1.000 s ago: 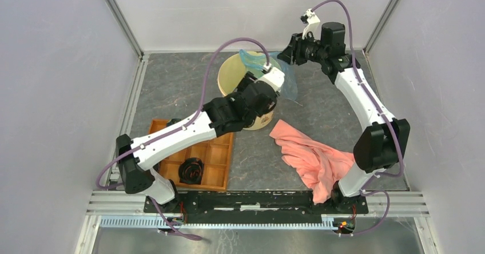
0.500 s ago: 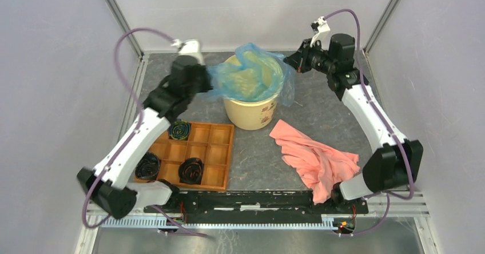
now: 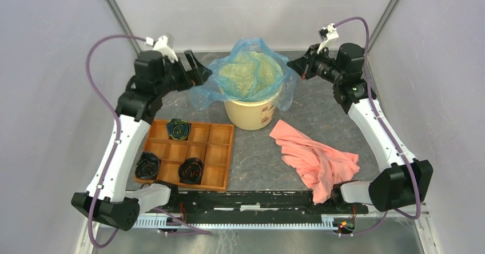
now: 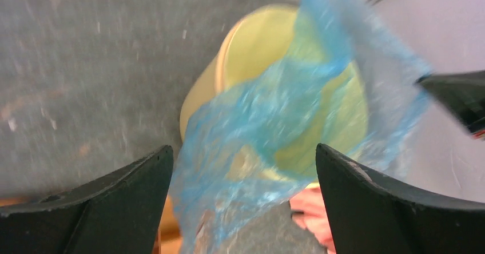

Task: Put the trash bags into the trash bin

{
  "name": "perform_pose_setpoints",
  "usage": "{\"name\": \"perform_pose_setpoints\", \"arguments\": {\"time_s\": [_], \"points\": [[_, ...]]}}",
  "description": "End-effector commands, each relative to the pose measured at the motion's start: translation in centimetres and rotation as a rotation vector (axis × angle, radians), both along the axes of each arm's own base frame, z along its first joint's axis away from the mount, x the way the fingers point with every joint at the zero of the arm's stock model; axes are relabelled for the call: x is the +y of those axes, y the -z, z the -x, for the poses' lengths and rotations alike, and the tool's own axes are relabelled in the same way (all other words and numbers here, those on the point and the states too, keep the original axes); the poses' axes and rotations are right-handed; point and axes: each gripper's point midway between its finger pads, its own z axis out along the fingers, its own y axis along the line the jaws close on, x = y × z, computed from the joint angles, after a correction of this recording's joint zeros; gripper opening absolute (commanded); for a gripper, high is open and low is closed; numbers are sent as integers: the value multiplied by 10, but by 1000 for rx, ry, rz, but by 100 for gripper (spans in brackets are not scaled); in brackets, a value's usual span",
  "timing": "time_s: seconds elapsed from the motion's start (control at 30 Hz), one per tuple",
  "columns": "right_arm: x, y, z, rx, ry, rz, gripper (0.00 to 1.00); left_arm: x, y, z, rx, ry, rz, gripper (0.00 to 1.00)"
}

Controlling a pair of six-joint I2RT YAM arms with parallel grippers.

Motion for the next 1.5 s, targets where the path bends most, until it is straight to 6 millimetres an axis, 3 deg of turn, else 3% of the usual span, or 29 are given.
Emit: {"name": "perform_pose_setpoints", "arguments": {"time_s": [0.0,0.2,0.27,0.37,0.43,0.47,0.67,0.83,0.93,1.0,1.07,1.13,1.2,1.33,1.47], "points": [[-1,-16,9,-64,-19,-3,0,-2,-65,-15,-142,66,-74,100],[-3,-24,12,-82,-11,5,0,-30,-75,-40,-170,243,-121,100],[-3,-26,13,-85,-11,6,0,-45,-82,-37,-212,329,-134,100],[-2,-27,14,-89,-18,6,1,-75,-83,-31,-342,386,-285,100],[-3,-28,13,-91,-20,11,0,-99,-81,-26,-400,375,-416,100],[-2,-28,13,-91,-20,14,0,-102,-79,-31,-399,340,-454,100],[-11,-18,14,-83,16,68,1,-74,-52,-79,-265,37,-640,100],[-17,-9,22,-82,39,87,0,-52,-30,-101,-180,-106,-795,97],[-17,-7,24,-81,33,90,0,-64,-29,-102,-196,-55,-738,91],[-18,-4,26,-76,35,99,1,-51,-31,-105,-182,-133,-726,79],[-19,1,29,-73,38,103,0,-33,-32,-110,-160,-193,-699,59],[-21,8,32,-65,49,106,0,-21,-32,-116,-141,-191,-630,53],[-24,16,35,-58,62,109,1,-19,-31,-120,-114,-107,-472,53],[-25,27,39,-46,65,111,2,-45,-36,-108,-85,158,-158,59],[-28,20,35,-66,79,156,22,-57,-53,-89,-145,232,-82,80]]}}
